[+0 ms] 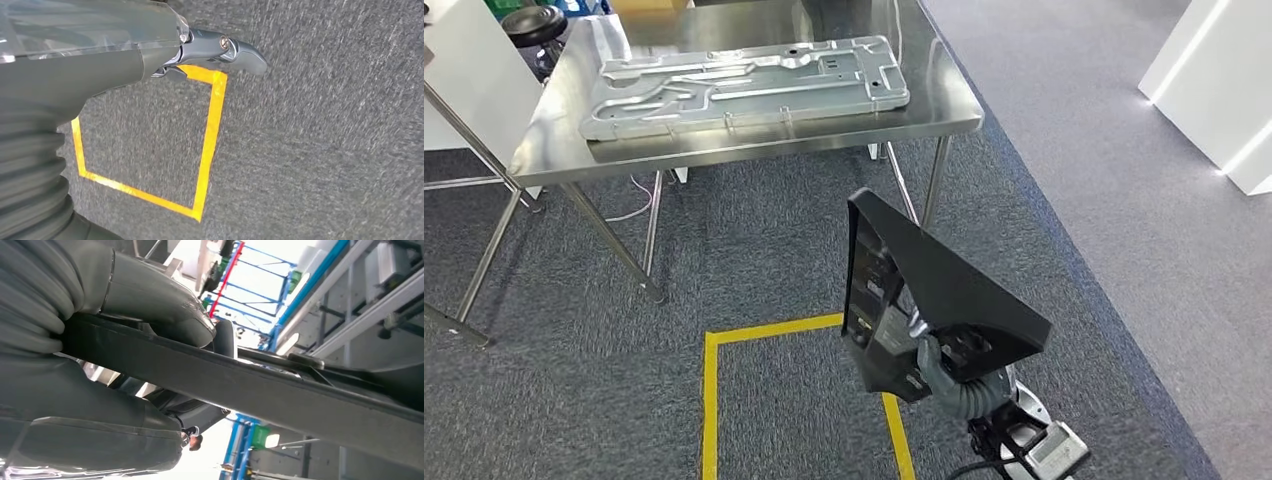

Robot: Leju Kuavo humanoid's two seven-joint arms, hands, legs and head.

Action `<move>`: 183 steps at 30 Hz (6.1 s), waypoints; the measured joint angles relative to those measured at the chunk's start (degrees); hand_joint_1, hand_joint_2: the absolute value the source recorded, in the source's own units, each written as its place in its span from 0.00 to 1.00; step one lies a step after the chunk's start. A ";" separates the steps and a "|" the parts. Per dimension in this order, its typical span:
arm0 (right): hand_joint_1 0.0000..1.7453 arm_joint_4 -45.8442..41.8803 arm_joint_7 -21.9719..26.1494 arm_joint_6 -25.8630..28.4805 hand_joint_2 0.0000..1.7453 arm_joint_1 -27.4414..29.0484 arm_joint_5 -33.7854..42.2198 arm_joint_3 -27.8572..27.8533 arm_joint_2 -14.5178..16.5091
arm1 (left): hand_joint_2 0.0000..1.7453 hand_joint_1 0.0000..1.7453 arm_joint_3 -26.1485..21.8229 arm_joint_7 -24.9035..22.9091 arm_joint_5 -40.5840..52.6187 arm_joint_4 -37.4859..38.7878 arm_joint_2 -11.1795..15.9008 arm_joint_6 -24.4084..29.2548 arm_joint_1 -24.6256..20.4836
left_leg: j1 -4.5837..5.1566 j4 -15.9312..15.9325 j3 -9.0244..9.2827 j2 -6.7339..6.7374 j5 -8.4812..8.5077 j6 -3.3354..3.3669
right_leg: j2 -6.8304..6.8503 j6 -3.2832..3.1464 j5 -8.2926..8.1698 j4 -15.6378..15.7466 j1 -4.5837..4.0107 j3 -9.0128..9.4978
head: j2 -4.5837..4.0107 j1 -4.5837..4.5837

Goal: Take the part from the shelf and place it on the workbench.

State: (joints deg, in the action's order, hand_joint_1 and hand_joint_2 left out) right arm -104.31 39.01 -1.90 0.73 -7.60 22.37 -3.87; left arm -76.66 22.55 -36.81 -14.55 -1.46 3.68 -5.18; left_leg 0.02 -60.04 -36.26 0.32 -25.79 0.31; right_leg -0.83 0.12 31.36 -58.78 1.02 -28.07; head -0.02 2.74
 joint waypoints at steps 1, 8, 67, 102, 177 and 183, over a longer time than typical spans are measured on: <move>1.00 -0.14 0.00 0.04 1.00 0.35 -0.20 -0.22 0.02 | 1.00 0.00 0.00 -0.03 -0.07 -0.01 -0.01 0.03 0.03 | 0.11 0.22 0.35 -0.05 -0.55 0.36 | -0.01 0.46 0.01 0.02 -0.10 0.49 | 0.00 0.00; 1.00 -1.04 0.01 0.07 1.00 1.49 -0.62 -1.43 0.02 | 1.00 0.00 -0.01 0.02 -0.39 -0.01 -0.19 -0.19 -0.10 | -0.10 1.58 4.04 -0.25 -1.36 2.15 | 0.39 1.94 4.99 -13.38 -0.07 -7.70 | 0.00 -0.01; 1.00 -8.53 -0.01 0.88 1.00 -12.22 5.21 -9.65 0.37 | 1.00 0.00 -0.08 0.66 -0.41 0.01 -0.77 -0.27 -0.45 | -0.78 1.21 1.62 -0.22 0.98 0.81 | 0.33 2.12 1.01 -8.02 0.21 -3.77 | 0.00 -0.05; 1.00 15.13 -12.40 9.32 1.00 -40.48 -10.69 -9.45 -2.51 | 1.00 0.00 0.05 1.36 -0.39 0.05 -0.22 -1.27 -1.22 | -0.29 2.64 2.35 -0.69 1.58 1.23 | 0.48 1.62 1.65 -12.81 -0.24 -12.03 | 0.00 -0.19; 0.00 62.31 -14.78 32.18 0.00 -47.50 -42.12 10.61 13.17 | 0.00 0.00 1.92 5.48 -0.41 0.51 -2.29 -4.46 -2.34 | -0.99 -13.98 -5.03 -0.17 -6.15 -2.38 | 0.89 -1.66 -6.27 1.28 -0.65 -5.35 | 0.00 -0.16; 0.00 31.51 -6.92 30.93 0.00 -29.60 -23.28 -0.88 4.48 | 0.00 0.00 1.54 5.63 -0.40 0.51 -2.27 -4.98 -1.46 | -1.37 0.98 2.59 -0.32 0.40 -1.93 | 1.33 0.12 -5.05 0.44 -0.65 -4.91 | 0.00 -0.18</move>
State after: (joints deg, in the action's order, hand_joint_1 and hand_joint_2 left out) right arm -72.80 32.09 29.03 -28.87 -30.88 21.49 0.62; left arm -75.13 28.18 -37.22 -14.03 -3.74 -1.30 -6.64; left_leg -1.34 -59.07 -33.68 0.00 -25.40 -1.63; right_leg 0.50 0.23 26.31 -58.34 0.37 -32.98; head -0.02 2.56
